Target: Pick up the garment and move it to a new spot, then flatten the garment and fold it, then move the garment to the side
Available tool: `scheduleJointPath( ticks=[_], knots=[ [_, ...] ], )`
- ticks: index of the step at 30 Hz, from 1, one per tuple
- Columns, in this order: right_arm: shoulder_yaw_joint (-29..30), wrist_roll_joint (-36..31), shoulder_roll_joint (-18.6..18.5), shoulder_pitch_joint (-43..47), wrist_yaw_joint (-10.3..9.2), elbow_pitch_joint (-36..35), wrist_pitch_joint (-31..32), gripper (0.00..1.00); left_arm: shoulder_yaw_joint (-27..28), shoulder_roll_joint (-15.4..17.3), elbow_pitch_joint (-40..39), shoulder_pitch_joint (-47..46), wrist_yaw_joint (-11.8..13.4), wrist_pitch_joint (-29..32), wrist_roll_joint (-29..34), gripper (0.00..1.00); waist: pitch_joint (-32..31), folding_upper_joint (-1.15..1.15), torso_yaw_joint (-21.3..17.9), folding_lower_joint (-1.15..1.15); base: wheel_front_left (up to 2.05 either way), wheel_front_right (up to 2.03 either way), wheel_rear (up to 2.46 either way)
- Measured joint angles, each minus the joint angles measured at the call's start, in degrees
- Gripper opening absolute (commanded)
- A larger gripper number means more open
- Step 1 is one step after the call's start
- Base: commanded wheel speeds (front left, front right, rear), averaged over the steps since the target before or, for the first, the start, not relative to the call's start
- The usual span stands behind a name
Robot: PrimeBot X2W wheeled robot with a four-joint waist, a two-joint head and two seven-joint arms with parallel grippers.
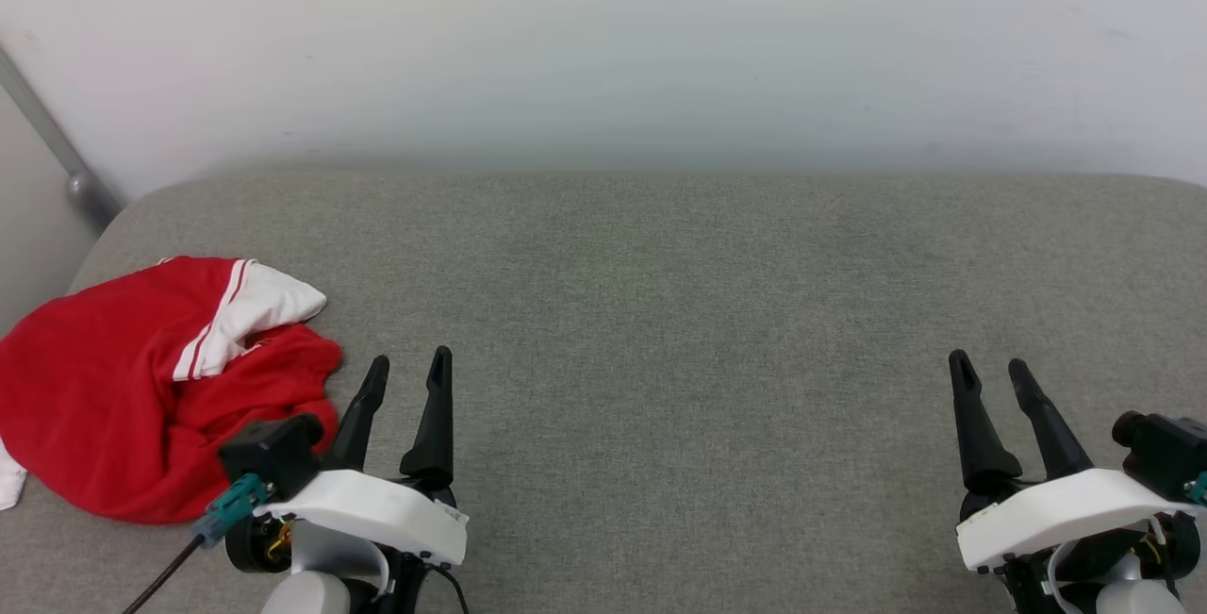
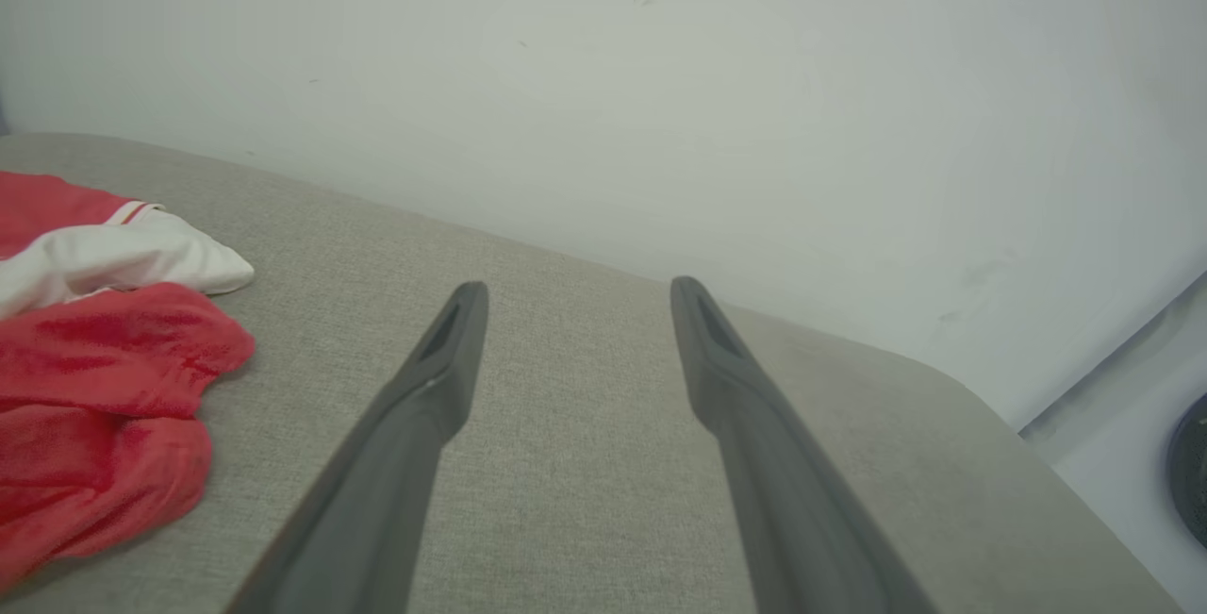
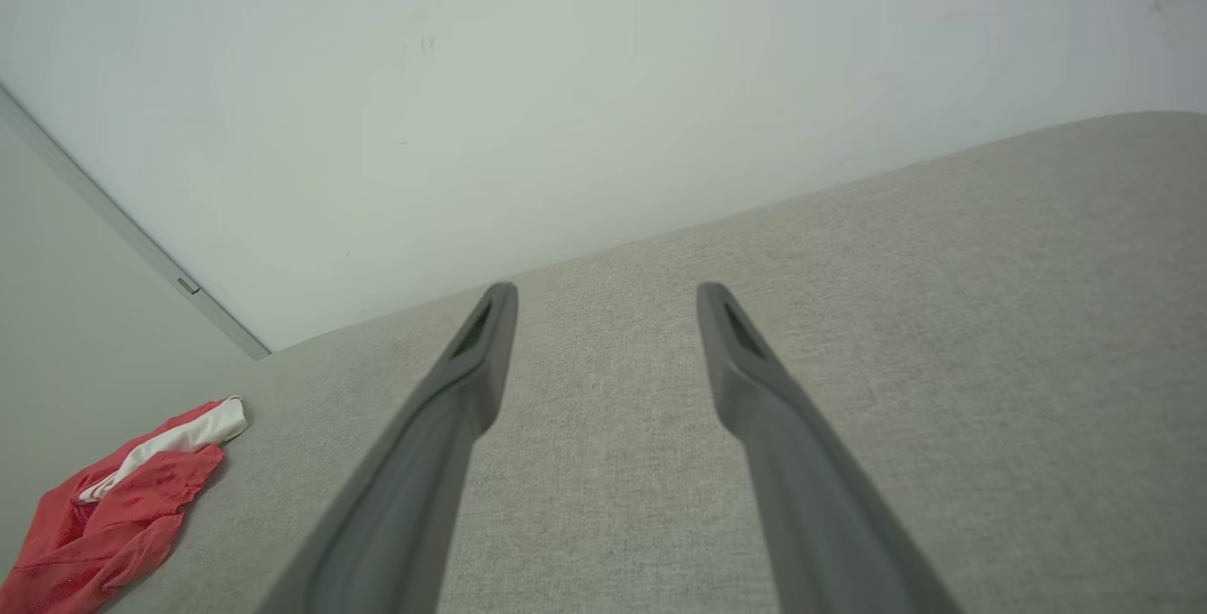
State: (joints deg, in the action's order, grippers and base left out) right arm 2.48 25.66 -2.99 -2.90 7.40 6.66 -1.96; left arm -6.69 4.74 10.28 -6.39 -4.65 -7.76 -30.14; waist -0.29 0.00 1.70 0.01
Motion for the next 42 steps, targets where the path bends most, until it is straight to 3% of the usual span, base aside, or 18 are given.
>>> scheduleJointPath(
  ticks=[21, 42],
  knots=[
    [0.87, -11.77, 0.11, 0.82, 0.01, -1.89, 0.2, 1.0, -4.69, 1.88, 0.36, -1.24, 2.41, -2.89, 12.49, 1.0, -0.24, 0.0, 0.08, 0.0, 0.0, 0.0, 0.0],
    [0.74, -18.3, 0.11, 0.83, 0.01, -2.77, -1.26, 1.0, -5.49, 1.69, 1.45, -1.82, 3.89, -5.39, 19.04, 1.0, -0.38, 0.0, 0.41, 0.0, 0.0, 0.0, 0.0]
  ],
)
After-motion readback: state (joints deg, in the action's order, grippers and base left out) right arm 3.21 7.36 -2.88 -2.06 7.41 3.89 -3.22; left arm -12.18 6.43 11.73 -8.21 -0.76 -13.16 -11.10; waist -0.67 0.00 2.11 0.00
